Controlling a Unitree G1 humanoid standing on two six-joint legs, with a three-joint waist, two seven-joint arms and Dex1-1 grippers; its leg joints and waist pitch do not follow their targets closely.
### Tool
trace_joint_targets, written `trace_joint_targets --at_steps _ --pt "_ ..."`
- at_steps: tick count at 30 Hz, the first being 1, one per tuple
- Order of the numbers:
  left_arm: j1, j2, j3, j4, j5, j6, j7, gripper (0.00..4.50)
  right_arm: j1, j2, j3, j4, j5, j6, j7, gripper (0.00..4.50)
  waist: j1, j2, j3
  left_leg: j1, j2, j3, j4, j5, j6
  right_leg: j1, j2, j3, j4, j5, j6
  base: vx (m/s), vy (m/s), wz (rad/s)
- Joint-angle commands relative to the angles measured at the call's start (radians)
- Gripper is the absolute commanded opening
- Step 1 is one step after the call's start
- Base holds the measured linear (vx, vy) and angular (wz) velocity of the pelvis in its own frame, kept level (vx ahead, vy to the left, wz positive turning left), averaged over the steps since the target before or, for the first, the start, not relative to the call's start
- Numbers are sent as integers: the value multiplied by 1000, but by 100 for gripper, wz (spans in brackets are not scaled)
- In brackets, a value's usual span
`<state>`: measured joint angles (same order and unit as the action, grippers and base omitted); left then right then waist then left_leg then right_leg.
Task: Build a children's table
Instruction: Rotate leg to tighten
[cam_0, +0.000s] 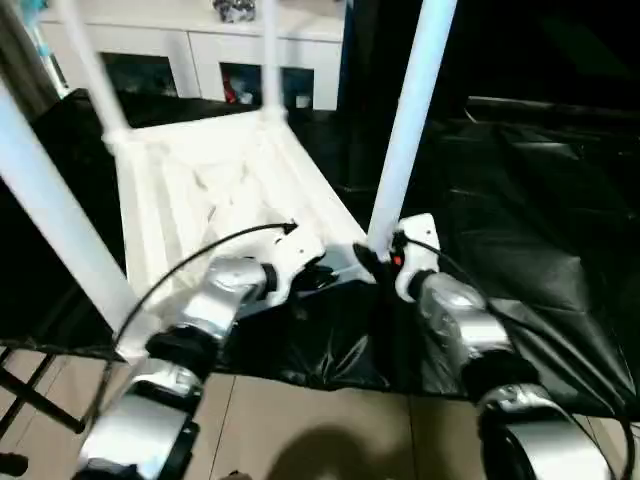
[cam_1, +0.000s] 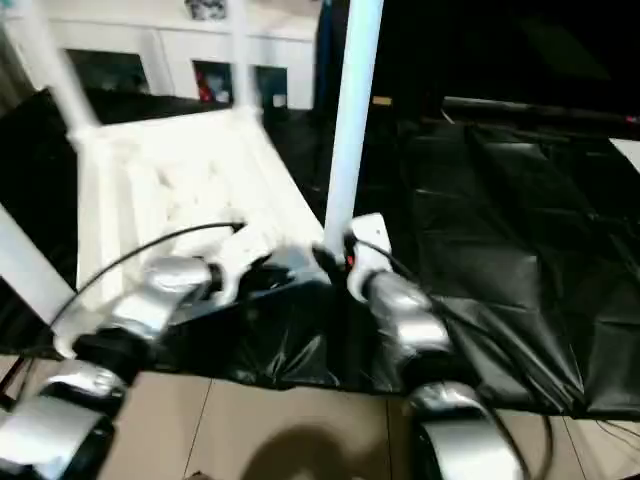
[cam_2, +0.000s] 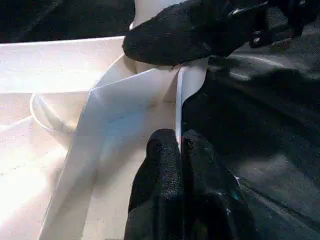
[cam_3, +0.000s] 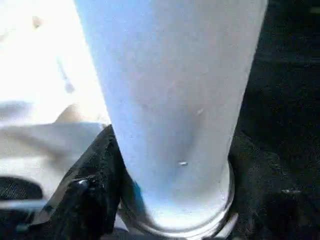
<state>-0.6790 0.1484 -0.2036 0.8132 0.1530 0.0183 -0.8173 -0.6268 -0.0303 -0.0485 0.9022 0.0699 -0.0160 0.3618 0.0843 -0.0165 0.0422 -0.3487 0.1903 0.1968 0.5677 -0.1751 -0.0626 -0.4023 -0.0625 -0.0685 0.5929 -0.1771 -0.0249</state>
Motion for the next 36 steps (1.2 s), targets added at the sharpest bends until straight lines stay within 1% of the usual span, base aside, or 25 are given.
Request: trace_joint_targets --at_steps 1,2,3,4,5,6,8,9,12,14,15,16,17,20,22,23,24,25,26,29,31,32,33,34,36 --pt "-28 -94 -34 -31 -33 -33 -5 0 -4 89 92 35 -39 7 77 334 1 -4 -49 9 43 -29 -67 -299 16 34 -94 51 -97 -426 -127 0 0 0" --pt "-27 -94 -35 -34 -33 -31 -9 0 -3 87 93 31 -37 4 93 334 3 -4 -51 6 45 -26 -66 -272 25 36 -91 53 -88 -355 -147 0 0 0" --pt "-28 -95 -34 -31 -32 -32 -4 0 -5 89 92 36 -39 -1 89 354 4 -3 -51 6 44 -25 -65 -268 27 36 -91 53 -86 -339 -153 0 0 0" --pt "-23 -87 -35 -34 -33 -33 -20 0 -6 83 85 39 -33 -1 102 354 5 -6 -52 6 43 -24 -64 -262 32 38 -91 53 -84 -323 -161 0 0 0" --pt "-17 -73 -38 -38 -35 -38 -42 0 -9 68 85 47 -38 -13 117 378 6 -7 -52 6 43 -23 -63 -258 37 39 -93 53 -83 -321 -165 0 0 0" --pt "-13 -65 -39 -41 -36 -40 -53 0 -9 59 87 48 -41 -20 127 378 6 -6 -52 3 43 -23 -63 -248 41 42 -94 53 -82 -315 -167 0 0 0" --pt "3 -37 -45 -61 -43 -40 -105 0 -12 23 98 62 -48 -38 171 400 7 -6 -53 2 44 -24 -63 -241 44 44 -93 52 -81 -312 -168 0 0 0" --pt "4 -35 -45 -63 -43 -40 -109 0 -12 21 100 63 -49 -39 176 400 7 -5 -52 3 45 -23 -63 -242 46 43 -94 52 -81 -315 -170 0 0 0" --pt "27 21 -54 -89 -54 -47 -199 0 -10 -48 127 75 -80 -83 297 400 8 -7 -51 3 47 -23 -63 -247 49 42 -95 52 -81 -319 -177 0 0 0" --pt "31 40 -52 -93 -58 -51 -226 0 -7 -70 133 67 -79 -91 353 400 12 -8 -51 2 49 -21 -63 -245 54 43 -94 53 -79 -311 -179 0 0 0" --pt "32 48 -51 -93 -60 -54 -238 0 -4 -80 137 61 -77 -97 382 400 12 -6 -51 1 51 -22 -64 -238 52 44 -91 51 -74 -293 -184 0 0 0" --pt "33 57 -50 -93 -63 -59 -252 0 0 -91 143 53 -76 -110 413 400 12 -10 -51 1 52 -21 -64 -240 53 44 -90 50 -74 -286 -186 0 0 0" --pt "35 72 -47 -93 -70 -66 -278 0 10 -109 151 31 -64 -119 485 400 14 -8 -51 3 53 -21 -63 -239 53 45 -90 50 -71 -273 -192 0 0 0" --pt "35 108 -46 -91 -78 -85 -337 0 37 -150 174 -27 -29 -110 647 400 23 -10 -53 0 54 -18 -60 -221 68 48 -92 51 -66 -242 -197 0 0 0" --pt "36 122 -43 -95 -86 -85 -365 0 51 -169 190 -57 -12 -94 721 400 28 -10 -52 1 55 -18 -60 -216 72 46 -92 51 -67 -240 -197 0 0 0" --pt "36 127 -41 -97 -90 -82 -376 0 58 -177 196 -70 -5 -86 754 400 31 -13 -53 1 54 -17 -58 -209 73 48 -91 51 -64 -236 -199 0 0 0" --pt "34 142 -40 -97 -97 -85 -400 0 76 -200 216 -109 11 -67 834 400 34 -13 -52 2 54 -17 -59 -204 77 47 -89 51 -65 -228 -200 0 0 0" --pt "34 143 -40 -97 -97 -86 -403 0 79 -202 218 -113 12 -66 843 400 37 -13 -54 3 55 -17 -57 -200 79 47 -91 51 -63 -221 -201 0 0 0" --pt "33 153 -41 -96 -101 -92 -418 0 95 -219 234 -146 24 -56 898 377 38 -13 -53 2 56 -17 -58 -196 80 46 -90 51 -63 -211 -206 0 0 0" --pt "35 167 -42 -97 -112 -97 -458 0 122 -247 257 -202 40 -22 988 364 46 -14 -52 4 55 -16 -58 -198 78 46 -91 51 -64 -224 -203 0 0 0" --pt "36 170 -42 -98 -115 -99 -469 0 131 -256 265 -218 38 -14 1010 352 53 -12 -52 5 56 -16 -57 -200 75 45 -93 52 -65 -234 -200 0 0 0" --pt "37 172 -43 -98 -116 -100 -475 0 135 -260 269 -227 37 -10 1020 330 56 -14 -52 6 56 -17 -58 -206 71 44 -93 51 -67 -249 -195 0 0 0" --pt "38 175 -44 -100 -118 -102 -484 0 141 -266 275 -236 33 -9 1028 326 57 -14 -52 6 57 -17 -58 -207 68 44 -93 51 -67 -253 -194 0 0 0" --pt "40 179 -44 -101 -119 -104 -492 0 147 -271 279 -248 34 -4 1032 324 57 -10 -52 7 56 -18 -60 -212 61 44 -93 51 -68 -262 -189 0 0 0" --pt "42 183 -45 -101 -121 -105 -500 0 153 -274 282 -259 35 2 1034 304 57 -11 -53 7 56 -19 -60 -216 53 44 -92 51 -68 -261 -187 0 0 0"
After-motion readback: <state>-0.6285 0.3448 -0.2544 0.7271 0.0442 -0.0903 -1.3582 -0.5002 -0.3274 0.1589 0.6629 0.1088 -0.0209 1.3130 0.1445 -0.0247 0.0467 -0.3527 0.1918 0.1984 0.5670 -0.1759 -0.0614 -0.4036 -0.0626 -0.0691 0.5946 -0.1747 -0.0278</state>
